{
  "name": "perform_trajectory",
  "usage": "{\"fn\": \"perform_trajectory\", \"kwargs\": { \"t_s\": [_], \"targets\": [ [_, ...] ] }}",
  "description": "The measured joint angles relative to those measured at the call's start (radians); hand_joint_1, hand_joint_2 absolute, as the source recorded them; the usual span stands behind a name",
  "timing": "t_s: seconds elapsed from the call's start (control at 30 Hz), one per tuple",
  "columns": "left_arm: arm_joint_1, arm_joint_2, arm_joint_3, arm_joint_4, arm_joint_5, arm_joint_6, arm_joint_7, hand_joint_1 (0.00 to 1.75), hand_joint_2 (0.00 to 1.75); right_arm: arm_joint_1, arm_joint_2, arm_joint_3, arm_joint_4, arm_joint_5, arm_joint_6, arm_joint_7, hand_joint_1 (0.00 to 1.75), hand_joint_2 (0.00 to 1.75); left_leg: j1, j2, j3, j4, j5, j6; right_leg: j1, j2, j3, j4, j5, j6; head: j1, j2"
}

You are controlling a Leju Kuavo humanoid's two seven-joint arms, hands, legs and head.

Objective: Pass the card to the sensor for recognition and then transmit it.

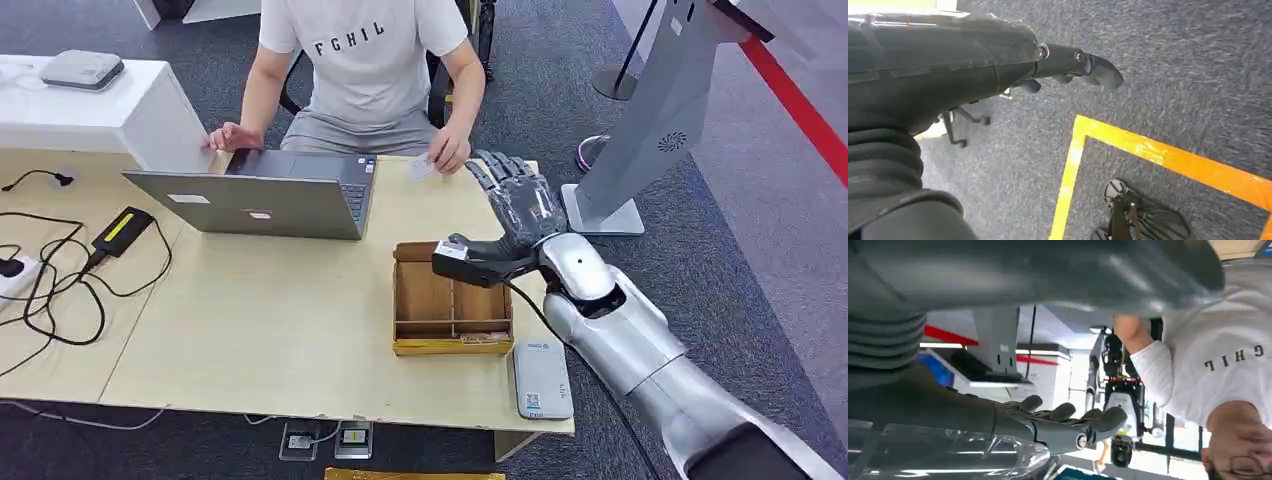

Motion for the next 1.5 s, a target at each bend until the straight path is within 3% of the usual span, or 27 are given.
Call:
{"fn": "perform_trajectory", "kwargs": {
  "t_s": [0.23, 0.27, 0.3, 0.57, 0.6, 0.73, 0.9, 1.23, 1.5],
  "targets": [
    [0.002, 0.0, 0.0, 0.0, 0.007, 0.004, 0.01, 0.0, 0.0, 0.061, -0.042, -0.045, -0.113, -0.059, 0.032, 0.035, 0.0, 0.0, 0.0, 0.0, 0.001, 0.0, 0.0, 0.0, 0.0, 0.0, 0.0, 0.0, 0.0, 0.0, 0.0, 0.0],
    [0.004, 0.0, 0.0, 0.0, 0.007, 0.011, 0.013, 0.0, 0.0, 0.141, -0.105, -0.089, -0.242, -0.126, 0.069, 0.098, 0.0, 0.0, 0.0, 0.0, 0.001, 0.0, 0.0, 0.0, 0.0, 0.0, 0.0, -0.001, 0.0, 0.0, 0.0, 0.0],
    [0.006, 0.0, 0.0, 0.0, 0.007, 0.013, 0.013, 0.0, 0.0, 0.175, -0.137, -0.109, -0.304, -0.152, 0.077, 0.118, 0.0, 0.0, 0.0, 0.0, 0.001, 0.0, 0.0, 0.0, 0.0, 0.001, 0.0, -0.001, 0.0, 0.0, 0.0, 0.0],
    [0.009, 0.005, 0.0, 0.003, 0.006, 0.015, -0.008, 0.0, 0.0, 0.37, -0.349, -0.221, -0.627, -0.274, 0.031, 0.227, 0.0, 0.0, 0.0, 0.001, 0.002, 0.0, -0.001, 0.0, 0.0, 0.001, 0.001, -0.001, 0.0, 0.0, 0.0, 0.0],
    [0.009, 0.005, 0.0, 0.003, 0.006, 0.015, -0.011, 0.0, 0.0, 0.395, -0.376, -0.232, -0.67, -0.271, 0.029, 0.243, 0.0, 1.75, 0.0, 0.003, 0.002, 0.0, -0.001, -0.001, 0.0, 0.002, 0.001, -0.001, 0.0, 0.0, 0.0, 0.0],
    [0.007, 0.005, 0.0, 0.003, 0.005, 0.016, -0.021, 0.0, 0.0, 0.482, -0.447, -0.239, -0.793, -0.244, 0.014, 0.283, 0.0, 1.75, 0.0, 0.003, 0.002, 0.0, -0.001, -0.001, 0.0, 0.002, 0.001, -0.001, 0.0, 0.0, 0.0, 0.0],
    [0.006, 0.004, 0.0, 0.003, 0.005, 0.032, -0.022, 0.0, 0.0, 0.567, -0.491, -0.225, -0.891, -0.172, -0.071, 0.316, 0.0, 1.75, 0.001, 0.003, 0.002, 0.0, -0.001, -0.001, 0.0, 0.003, 0.001, -0.001, 0.0, 0.0, 0.0, 0.0],
    [0.003, -0.009, 0.0, 0.003, 0.01, 0.07, -0.017, 0.0, 0.0, 0.616, -0.489, -0.146, -0.928, -0.089, -0.151, 0.348, 0.0, 1.75, 0.001, 0.003, 0.002, 0.0, -0.001, -0.001, 0.0, 0.002, 0.001, -0.001, 0.0, -0.001, 0.0, 0.0],
    [0.0, -0.021, 0.003, 0.003, 0.026, 0.087, -0.009, 0.0, 0.0, 0.614, -0.447, -0.069, -0.887, -0.07, -0.158, 0.315, 0.0, 1.75, 0.001, 0.003, 0.001, 0.0, -0.001, -0.001, 0.001, 0.002, 0.001, -0.001, 0.0, -0.001, 0.0, 0.0]
  ]
}}
